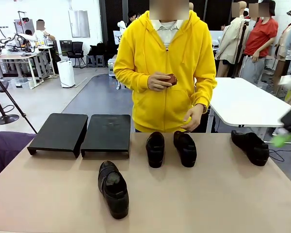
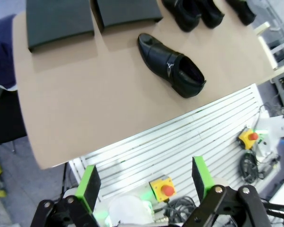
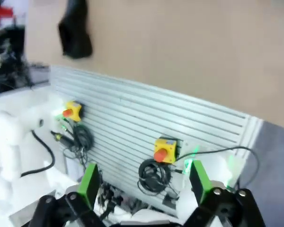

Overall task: Organize the shoes by placing them on the stand.
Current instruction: Pick up one Shoe and place it in the middle of the table.

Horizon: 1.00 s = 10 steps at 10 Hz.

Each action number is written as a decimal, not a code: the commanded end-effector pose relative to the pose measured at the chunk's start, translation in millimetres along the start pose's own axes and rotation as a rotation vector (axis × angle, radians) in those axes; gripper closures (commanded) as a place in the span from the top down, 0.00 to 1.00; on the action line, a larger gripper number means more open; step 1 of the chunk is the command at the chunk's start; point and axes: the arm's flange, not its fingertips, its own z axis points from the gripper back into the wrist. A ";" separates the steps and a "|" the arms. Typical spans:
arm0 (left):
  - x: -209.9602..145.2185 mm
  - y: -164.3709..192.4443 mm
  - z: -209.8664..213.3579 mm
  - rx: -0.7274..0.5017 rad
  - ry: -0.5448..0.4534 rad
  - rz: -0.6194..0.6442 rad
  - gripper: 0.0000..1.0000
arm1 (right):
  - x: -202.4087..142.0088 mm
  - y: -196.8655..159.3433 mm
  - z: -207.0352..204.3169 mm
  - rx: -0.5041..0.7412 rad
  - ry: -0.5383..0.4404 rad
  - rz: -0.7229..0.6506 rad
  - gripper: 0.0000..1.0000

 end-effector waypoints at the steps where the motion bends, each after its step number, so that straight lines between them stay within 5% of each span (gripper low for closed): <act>1: -0.2 -0.5 0.6 -0.016 0.000 -0.010 1.00 | -17.5 -47.7 29.2 0.069 -0.109 -0.020 1.00; 5: -0.2 -0.5 0.6 -0.016 0.000 -0.010 1.00 | -38.0 -79.8 35.5 0.159 -0.365 0.013 1.00; 6: -0.2 -0.5 0.6 -0.016 0.000 -0.010 1.00 | -45.6 -83.9 56.6 0.127 -0.269 -0.063 1.00; 10: -0.2 -0.5 0.6 -0.016 0.000 -0.010 1.00 | -45.6 -83.9 56.6 0.127 -0.269 -0.063 1.00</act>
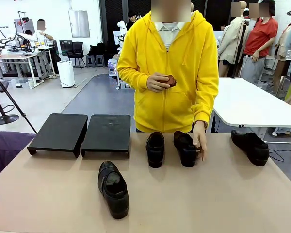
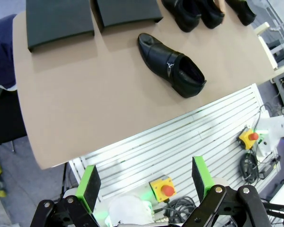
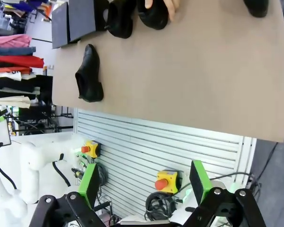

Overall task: Organize the shoes by placing them on the stand.
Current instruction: Place the Shoe from the middle of the table onto the Shoes Stand.

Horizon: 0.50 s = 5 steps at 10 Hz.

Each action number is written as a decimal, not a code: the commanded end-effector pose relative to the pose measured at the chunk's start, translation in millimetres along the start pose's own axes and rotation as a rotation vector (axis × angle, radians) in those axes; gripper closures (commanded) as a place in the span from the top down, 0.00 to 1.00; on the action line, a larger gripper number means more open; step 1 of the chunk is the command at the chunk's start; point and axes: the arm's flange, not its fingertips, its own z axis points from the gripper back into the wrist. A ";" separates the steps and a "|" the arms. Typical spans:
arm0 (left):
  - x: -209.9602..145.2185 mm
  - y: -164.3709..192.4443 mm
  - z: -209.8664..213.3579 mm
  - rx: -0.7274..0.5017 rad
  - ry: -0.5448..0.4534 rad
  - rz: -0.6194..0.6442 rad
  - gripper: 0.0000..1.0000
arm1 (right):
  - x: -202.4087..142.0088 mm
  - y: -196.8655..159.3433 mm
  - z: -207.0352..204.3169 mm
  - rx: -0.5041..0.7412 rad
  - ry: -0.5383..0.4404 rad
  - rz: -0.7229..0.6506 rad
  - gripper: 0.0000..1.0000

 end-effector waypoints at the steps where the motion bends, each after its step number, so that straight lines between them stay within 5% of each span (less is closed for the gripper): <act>1: -0.3 -0.4 0.5 -0.016 0.000 -0.010 1.00 | 0.5 2.2 5.0 -0.016 0.009 -0.005 1.00; 5: -0.3 -0.4 0.5 -0.016 0.000 -0.010 1.00 | 0.5 2.2 5.0 -0.016 0.009 -0.005 1.00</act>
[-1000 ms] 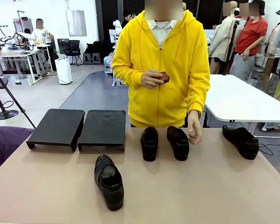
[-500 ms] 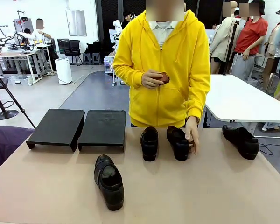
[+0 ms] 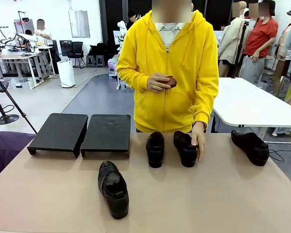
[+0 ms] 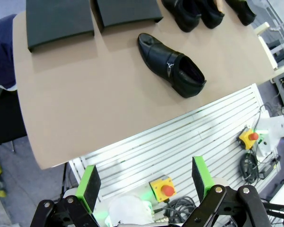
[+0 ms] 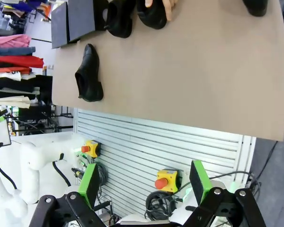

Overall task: Organize the shoes by placing them on the stand.
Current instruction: Place the Shoe from the middle of the table onto the Shoes Stand.

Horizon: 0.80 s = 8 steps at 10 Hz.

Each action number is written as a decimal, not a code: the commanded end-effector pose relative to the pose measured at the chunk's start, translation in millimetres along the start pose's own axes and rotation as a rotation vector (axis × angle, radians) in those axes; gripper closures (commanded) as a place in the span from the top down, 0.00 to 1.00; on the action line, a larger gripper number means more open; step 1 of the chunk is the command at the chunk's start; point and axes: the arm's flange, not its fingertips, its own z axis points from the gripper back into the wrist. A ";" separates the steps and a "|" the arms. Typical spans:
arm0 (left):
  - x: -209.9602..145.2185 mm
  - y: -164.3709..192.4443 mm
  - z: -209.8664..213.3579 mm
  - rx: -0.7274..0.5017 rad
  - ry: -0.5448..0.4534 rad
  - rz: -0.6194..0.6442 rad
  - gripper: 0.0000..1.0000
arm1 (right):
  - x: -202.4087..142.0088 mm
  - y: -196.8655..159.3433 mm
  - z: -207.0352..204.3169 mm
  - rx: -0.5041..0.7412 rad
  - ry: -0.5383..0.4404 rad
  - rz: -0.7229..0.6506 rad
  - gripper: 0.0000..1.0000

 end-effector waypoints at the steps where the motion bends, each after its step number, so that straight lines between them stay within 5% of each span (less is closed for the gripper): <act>1: -0.3 -0.4 0.5 -0.016 0.000 -0.010 1.00 | 0.4 1.2 2.5 -0.013 0.008 -0.003 1.00; 3: 21.7 -25.0 -15.8 -0.003 0.033 0.076 1.00 | 0.4 1.2 2.5 -0.013 0.008 -0.003 1.00; 4: 48.7 -62.4 -40.1 0.080 0.080 0.126 1.00 | 0.4 1.2 2.5 -0.013 0.008 -0.003 1.00; 6: 96.2 -147.6 -104.7 0.063 0.257 -0.015 1.00 | 0.4 1.2 2.5 -0.013 0.008 -0.003 1.00; 8: 128.0 -215.0 -187.0 0.159 0.345 0.150 1.00 | 0.4 1.2 2.5 -0.013 0.008 -0.003 1.00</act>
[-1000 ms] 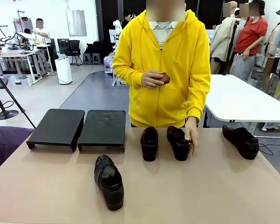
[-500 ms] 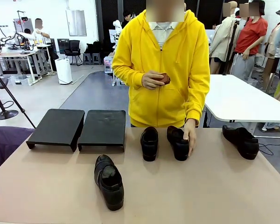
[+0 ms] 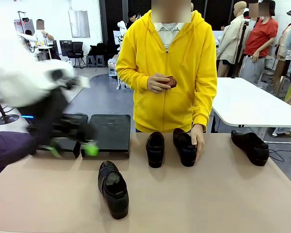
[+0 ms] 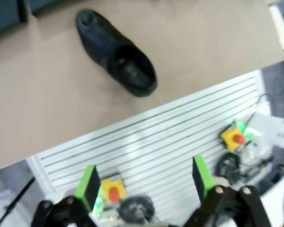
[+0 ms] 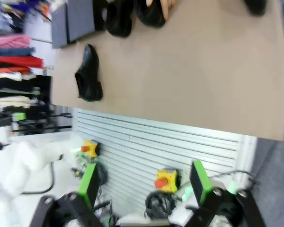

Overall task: Organize the shoes by placing them on the stand.
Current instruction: Place the Shoe from the middle of the table onto the Shoes Stand.

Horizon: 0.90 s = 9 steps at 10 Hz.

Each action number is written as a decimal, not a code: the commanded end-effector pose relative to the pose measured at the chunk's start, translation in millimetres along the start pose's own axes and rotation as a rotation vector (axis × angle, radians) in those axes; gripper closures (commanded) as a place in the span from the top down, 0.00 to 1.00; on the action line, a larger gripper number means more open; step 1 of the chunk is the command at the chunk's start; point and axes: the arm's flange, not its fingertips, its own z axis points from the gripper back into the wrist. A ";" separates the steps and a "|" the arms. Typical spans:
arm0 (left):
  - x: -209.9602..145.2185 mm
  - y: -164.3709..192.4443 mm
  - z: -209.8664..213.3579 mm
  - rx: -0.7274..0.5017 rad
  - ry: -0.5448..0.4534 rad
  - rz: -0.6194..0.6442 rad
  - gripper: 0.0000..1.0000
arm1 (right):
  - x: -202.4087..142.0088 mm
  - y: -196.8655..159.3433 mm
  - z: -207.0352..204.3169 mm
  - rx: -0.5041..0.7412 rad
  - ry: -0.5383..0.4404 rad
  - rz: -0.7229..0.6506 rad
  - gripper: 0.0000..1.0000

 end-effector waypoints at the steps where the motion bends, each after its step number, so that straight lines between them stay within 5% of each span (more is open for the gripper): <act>1: 61.5 -34.4 -28.9 0.086 0.057 0.223 1.00 | 0.3 0.5 2.9 -0.008 0.006 -0.002 1.00; 4: 88.1 -53.2 -68.8 0.081 0.034 0.426 1.00 | 0.3 0.5 2.9 -0.008 0.006 -0.002 1.00; 5: 69.6 -52.9 -76.5 0.085 0.053 0.296 1.00 | 0.3 0.5 2.9 -0.008 0.006 -0.002 1.00; 9: 77.3 -61.0 -80.6 0.079 0.062 0.328 1.00 | 0.3 0.5 2.9 -0.008 0.006 -0.002 1.00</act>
